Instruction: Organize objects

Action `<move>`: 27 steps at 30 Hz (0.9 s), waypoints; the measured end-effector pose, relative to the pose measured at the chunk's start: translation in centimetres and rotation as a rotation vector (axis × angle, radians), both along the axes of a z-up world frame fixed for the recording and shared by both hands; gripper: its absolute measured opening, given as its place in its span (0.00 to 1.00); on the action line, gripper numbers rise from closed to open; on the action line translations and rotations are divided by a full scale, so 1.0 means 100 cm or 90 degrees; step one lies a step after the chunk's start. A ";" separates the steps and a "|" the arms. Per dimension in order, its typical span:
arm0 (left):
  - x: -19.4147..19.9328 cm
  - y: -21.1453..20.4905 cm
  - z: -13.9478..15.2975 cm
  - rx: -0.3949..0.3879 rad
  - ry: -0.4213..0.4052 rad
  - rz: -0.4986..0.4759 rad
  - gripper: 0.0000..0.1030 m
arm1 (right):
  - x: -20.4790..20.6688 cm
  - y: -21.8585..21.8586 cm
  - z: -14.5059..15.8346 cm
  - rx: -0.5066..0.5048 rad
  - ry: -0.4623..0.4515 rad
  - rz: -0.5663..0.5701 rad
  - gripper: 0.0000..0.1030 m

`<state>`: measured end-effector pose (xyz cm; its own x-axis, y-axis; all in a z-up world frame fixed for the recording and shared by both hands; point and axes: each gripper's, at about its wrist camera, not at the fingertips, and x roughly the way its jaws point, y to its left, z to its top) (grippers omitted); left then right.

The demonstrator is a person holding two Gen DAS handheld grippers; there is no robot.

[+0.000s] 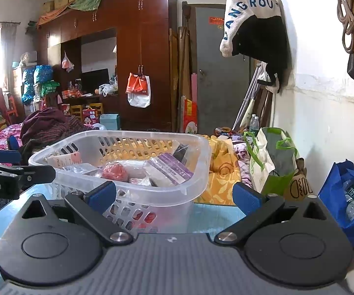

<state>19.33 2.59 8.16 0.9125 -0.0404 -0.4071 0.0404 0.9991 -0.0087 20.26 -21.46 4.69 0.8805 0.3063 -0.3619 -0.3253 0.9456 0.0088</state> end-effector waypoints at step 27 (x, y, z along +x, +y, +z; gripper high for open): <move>-0.002 -0.004 -0.003 -0.007 -0.009 -0.011 1.00 | -0.001 0.000 -0.002 0.000 0.003 0.001 1.00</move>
